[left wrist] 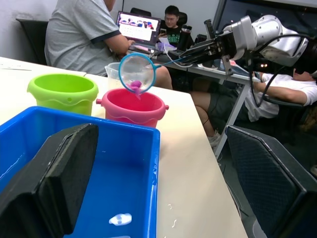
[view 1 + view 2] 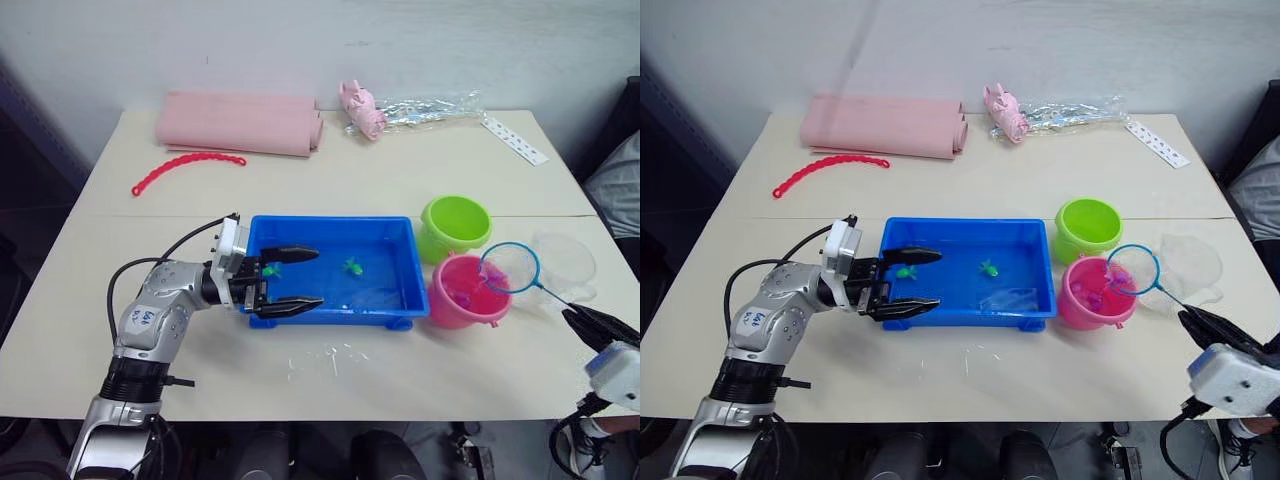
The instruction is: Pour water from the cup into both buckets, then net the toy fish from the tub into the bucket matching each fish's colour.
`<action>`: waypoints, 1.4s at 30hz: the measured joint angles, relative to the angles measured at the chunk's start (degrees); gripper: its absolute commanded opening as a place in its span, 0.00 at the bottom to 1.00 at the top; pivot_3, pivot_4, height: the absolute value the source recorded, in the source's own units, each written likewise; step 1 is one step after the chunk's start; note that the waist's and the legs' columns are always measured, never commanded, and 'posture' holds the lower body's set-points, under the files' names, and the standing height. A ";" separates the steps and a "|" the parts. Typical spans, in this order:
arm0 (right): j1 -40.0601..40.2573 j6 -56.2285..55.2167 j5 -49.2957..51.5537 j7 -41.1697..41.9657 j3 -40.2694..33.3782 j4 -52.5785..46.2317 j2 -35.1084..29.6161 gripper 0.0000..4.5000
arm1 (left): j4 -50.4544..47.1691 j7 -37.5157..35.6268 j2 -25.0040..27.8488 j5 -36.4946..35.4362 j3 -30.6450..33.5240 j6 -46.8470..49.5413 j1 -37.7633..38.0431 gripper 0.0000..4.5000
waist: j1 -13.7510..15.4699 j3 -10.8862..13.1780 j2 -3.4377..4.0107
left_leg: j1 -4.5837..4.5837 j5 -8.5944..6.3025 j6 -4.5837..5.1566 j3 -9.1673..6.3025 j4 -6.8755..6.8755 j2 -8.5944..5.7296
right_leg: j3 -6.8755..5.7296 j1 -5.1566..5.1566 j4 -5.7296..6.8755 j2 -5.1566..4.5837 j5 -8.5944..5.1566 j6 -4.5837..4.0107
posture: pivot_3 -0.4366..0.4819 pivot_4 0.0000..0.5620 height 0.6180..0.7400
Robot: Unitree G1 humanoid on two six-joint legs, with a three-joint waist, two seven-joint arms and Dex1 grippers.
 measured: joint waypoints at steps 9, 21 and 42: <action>-2.83 -11.87 -22.07 -14.16 1.06 0.95 0.90 0.00 | 7.53 0.07 -4.19 1.39 0.05 -3.48 -2.29 1.00 | 0.01 -0.02 0.03 | 0.00 0.03 -0.04 0.00 0.01 -0.01 | 0.01 -0.01 0.03 0.02 0.00 0.00 | 0.48 0.27 1.00; 1.35 -18.19 -36.61 -26.51 1.44 -0.71 0.10 0.00 | 11.09 -0.61 -5.72 1.92 0.12 -5.05 -3.21 1.00 | -0.01 -0.02 0.03 | 0.00 0.04 -0.06 0.00 0.01 -0.01 | 0.04 -0.04 0.07 0.02 0.00 0.00 | 0.48 0.27 1.00; 4.79 -14.32 -38.70 -31.72 3.48 -2.13 0.61 0.00 | 10.72 -1.84 -4.54 2.31 0.22 -5.47 -2.84 1.00 | -0.05 -0.04 0.06 | 0.01 0.05 -0.06 0.00 0.00 0.00 | 0.06 -0.05 0.12 0.02 -0.01 -0.01 | 0.48 0.27 1.00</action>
